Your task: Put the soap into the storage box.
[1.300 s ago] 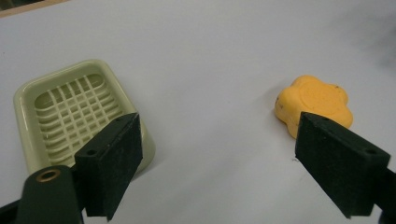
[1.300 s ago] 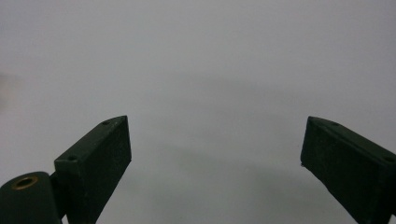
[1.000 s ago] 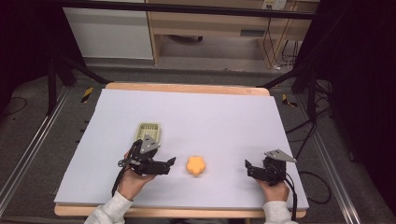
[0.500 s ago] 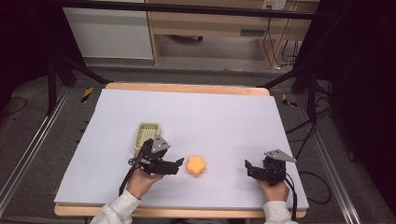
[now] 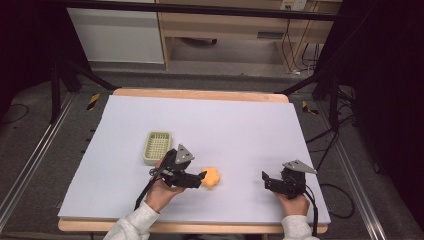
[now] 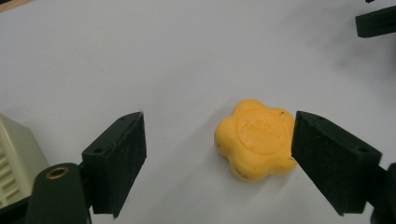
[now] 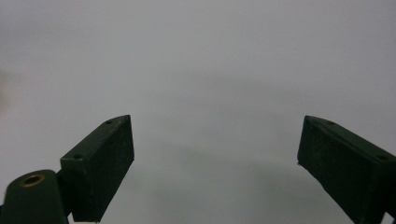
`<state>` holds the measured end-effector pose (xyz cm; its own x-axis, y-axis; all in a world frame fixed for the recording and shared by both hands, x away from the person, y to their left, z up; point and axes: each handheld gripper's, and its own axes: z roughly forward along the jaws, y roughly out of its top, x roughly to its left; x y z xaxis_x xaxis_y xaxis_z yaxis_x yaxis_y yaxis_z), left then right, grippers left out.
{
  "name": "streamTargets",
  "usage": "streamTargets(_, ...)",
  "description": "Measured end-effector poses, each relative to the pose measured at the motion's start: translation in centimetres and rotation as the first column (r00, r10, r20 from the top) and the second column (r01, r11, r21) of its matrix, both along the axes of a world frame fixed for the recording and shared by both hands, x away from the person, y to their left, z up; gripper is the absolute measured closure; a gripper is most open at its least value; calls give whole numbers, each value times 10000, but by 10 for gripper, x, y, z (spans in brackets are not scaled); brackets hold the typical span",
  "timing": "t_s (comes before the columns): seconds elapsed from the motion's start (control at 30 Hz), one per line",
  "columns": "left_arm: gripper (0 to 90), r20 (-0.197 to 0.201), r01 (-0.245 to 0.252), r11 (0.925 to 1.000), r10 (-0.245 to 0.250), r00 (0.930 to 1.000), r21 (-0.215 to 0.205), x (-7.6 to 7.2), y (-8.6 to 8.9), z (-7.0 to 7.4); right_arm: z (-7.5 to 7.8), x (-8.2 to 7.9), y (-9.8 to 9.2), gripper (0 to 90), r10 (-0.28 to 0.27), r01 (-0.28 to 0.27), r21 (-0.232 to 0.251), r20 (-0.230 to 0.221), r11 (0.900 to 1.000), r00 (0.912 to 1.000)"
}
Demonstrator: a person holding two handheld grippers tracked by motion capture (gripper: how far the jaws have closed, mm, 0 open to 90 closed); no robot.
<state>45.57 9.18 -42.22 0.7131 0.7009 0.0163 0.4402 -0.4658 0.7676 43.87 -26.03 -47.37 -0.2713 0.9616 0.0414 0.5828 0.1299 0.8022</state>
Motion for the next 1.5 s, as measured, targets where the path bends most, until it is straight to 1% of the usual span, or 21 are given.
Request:
streamTargets(0.13, 176, -87, 84, 10000, -84, 9999, 49, 2, -5, -3, 0, 0, 0, 112, 1, -1, -22, 3, 10000, 10000)
streamTargets(0.2, 176, -187, 209, 9996, -205, 9996, 170, 3, -10, -7, -1, 0, 0, 112, 3, -3, -49, -4, 10000, 10000)
streamTargets(0.23, 176, -187, 209, 9996, -205, 9996, 170, 3, -10, -7, -1, 0, 0, 112, 3, -3, -49, -4, 10000, 10000)
streamTargets(0.33, 175, -247, 309, 9989, -301, 9992, 346, 3, -15, -10, -1, 1, 0, 112, 5, -5, -47, -6, 10000, 10000)
streamTargets(0.53, 176, -339, 401, 9983, -387, 9987, 434, 4, -17, -11, 0, 1, 0, 112, -1, 1, -48, -10, 10000, 10000)
streamTargets(0.57, 179, -433, 429, 9982, -411, 9982, 422, 5, -18, -11, 0, 1, 1, 112, -29, 29, -40, 2, 10000, 10000)
streamTargets(0.7, 178, -551, 526, 9973, -498, 9972, 511, 6, -19, -10, 0, 1, 1, 112, -30, 30, -43, -6, 10000, 10000)
streamTargets(0.87, 178, -696, 590, 9969, -554, 9960, 516, 8, -22, -9, 0, 1, 1, 112, -18, 18, -64, -10, 10000, 10000)
streamTargets(1.13, 172, -877, 716, 9935, -638, 9941, 888, 12, -32, -10, 0, 1, 1, 112, -22, 22, -59, -12, 10000, 10000)
streamTargets(1.23, 168, -949, 771, 9923, -678, 9932, 971, 12, -35, -11, 0, 1, 1, 112, 6, -6, -60, -5, 10000, 10000)
streamTargets(1.33, 167, -973, 794, 9924, -702, 9928, 942, 12, -37, -11, 0, 1, 1, 112, 16, -17, -59, -14, 10000, 10000)
streamTargets(1.43, 164, -1057, 915, 9900, -802, 9912, 1069, 13, -40, -13, 0, 1, 1, 112, 21, -21, -61, -21, 10000, 10000)
streamTargets(1.5, 158, -1130, 908, 9894, -779, 9905, 1135, 14, -43, -16, -1, 1, 1, 112, 31, -31, -62, -48, 10000, 10000)
